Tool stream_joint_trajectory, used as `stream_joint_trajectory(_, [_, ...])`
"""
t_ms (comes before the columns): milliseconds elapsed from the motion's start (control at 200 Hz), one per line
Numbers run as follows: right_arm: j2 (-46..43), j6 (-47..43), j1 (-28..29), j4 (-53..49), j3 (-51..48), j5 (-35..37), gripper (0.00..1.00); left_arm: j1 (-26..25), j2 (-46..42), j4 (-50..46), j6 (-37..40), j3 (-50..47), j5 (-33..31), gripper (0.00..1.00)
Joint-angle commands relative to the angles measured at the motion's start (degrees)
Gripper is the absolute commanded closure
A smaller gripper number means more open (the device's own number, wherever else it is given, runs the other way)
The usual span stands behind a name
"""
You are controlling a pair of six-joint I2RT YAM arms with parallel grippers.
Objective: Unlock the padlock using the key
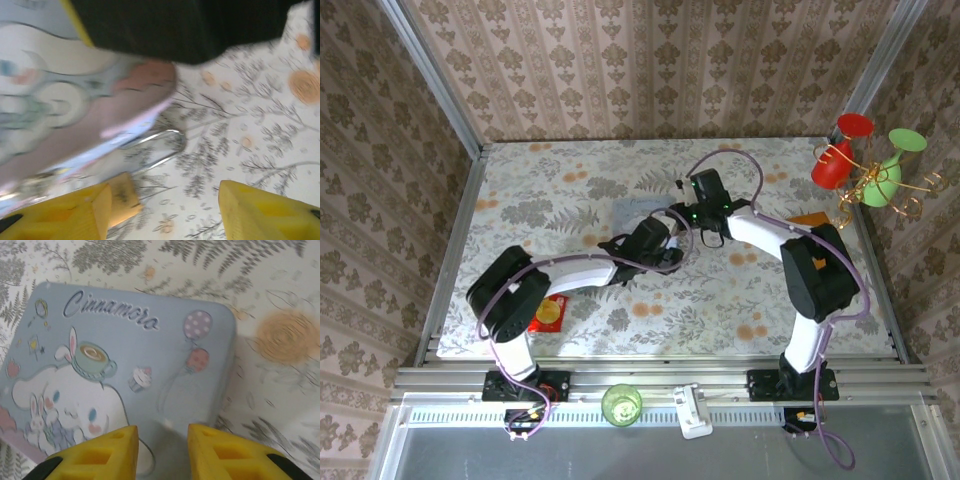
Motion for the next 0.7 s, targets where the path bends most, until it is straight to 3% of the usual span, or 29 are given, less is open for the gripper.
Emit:
stream_joint_trajectory(0, [-5.79, 0.89, -2.11, -3.77, -3.66, 0.93, 0.67, 0.18, 2.94, 2.82, 4.55, 0.74, 4.14, 0.41])
stream_joint_trajectory(110, [-10.76, 0.23, -2.84, -4.28, -6.88, 1.55, 0.66, 0.19, 5.01, 0.83, 5.67, 2.41, -0.14, 0.34])
stream_joint_trajectory(370, [-19.62, 0.35, -3.66, -3.22, -13.60, 1.73, 0.65, -0.53, 7.57, 0.52, 8.75, 4.83, -1.75, 0.31])
stream_joint_trajectory(565, [-22.07, 0.80, -3.76, -2.29, -17.46, 2.17, 0.65, -0.26, 10.65, 0.58, 7.69, 5.37, -2.51, 0.32])
stream_joint_trajectory(695, [-22.84, 0.74, -3.77, -2.56, -18.88, 2.24, 0.65, -1.00, 11.47, -2.60, 6.65, 6.16, -2.61, 0.40])
